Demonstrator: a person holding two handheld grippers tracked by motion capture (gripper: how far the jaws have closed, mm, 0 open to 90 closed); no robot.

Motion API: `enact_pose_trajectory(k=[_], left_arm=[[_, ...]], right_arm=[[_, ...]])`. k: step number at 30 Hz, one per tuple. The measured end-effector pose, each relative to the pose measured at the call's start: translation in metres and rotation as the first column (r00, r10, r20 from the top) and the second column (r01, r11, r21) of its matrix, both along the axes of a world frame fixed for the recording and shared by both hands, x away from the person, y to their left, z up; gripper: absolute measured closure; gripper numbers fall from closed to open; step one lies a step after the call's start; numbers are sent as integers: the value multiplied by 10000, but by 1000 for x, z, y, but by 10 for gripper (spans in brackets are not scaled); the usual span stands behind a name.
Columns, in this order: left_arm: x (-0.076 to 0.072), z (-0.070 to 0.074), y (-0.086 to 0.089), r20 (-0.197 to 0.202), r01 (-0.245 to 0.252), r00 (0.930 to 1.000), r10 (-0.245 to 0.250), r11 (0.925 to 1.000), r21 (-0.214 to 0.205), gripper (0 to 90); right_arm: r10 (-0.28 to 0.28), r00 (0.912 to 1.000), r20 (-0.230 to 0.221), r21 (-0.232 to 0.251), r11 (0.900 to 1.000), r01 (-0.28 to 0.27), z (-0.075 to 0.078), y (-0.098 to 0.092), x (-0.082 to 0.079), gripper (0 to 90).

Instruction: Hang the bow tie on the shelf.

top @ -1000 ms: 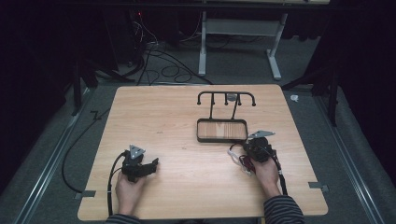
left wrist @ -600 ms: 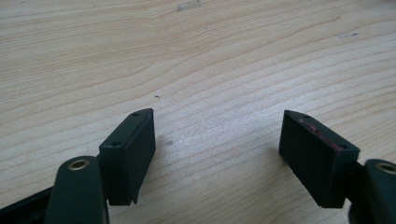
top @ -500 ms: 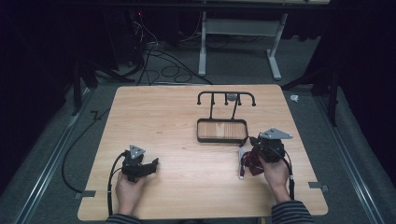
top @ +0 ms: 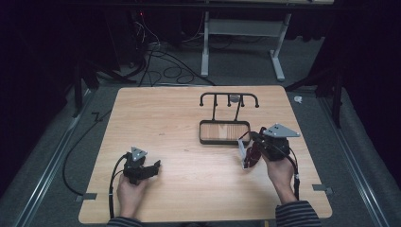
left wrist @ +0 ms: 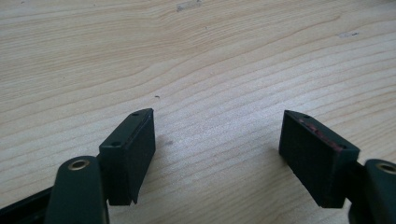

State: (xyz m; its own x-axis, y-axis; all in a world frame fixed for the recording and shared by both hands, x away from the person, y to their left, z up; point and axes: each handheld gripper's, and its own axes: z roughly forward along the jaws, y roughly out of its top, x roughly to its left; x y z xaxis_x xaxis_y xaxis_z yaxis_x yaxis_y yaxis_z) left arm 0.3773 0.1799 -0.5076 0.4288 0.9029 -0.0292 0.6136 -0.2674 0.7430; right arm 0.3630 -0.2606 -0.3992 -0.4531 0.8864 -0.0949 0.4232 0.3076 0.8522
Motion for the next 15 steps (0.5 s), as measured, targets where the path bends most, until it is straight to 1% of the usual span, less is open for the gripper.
enact_pose_trajectory(k=[2, 3, 5, 6, 9, 11, 12, 15], left_arm=[[0, 0, 0, 1, 1, 10000, -1, 10000, 5, 276], [0, 0, 0, 12, -7, 10000, 7, 10000, 14, 276], [0, 0, 0, 0, 1, 10000, -1, 10000, 6, 276], [0, 0, 0, 1, 0, 10000, 0, 10000, 4, 276], [0, 0, 0, 1, 1, 10000, -1, 10000, 13, 276], [0, 0, 0, 17, -15, 10000, 15, 10000, 13, 276], [0, 0, 0, 18, -13, 10000, 13, 10000, 17, 276], [0, 0, 0, 17, -12, 10000, 12, 10000, 21, 276]], right_arm=[[0, 10000, 26, 28, 10000, 0, 2, 1, 0, 900], [42, 9999, 115, 105, 9999, -43, 6, 2, 1, 900], [80, 9998, 189, 55, 10000, -81, 8, 3, 2, 900], [112, 9996, 268, 20, 9999, -113, 12, 5, 2, 900], [202, 9990, 404, -34, 9998, -201, 19, 8, 4, 900], [236, 9988, 425, -23, 9997, -235, 20, 9, 5, 900], [313, 9982, 510, 0, 9995, -313, 24, 11, 8, 900], [320, 9982, 514, 87, 9994, -325, 27, 14, 9, 900]])
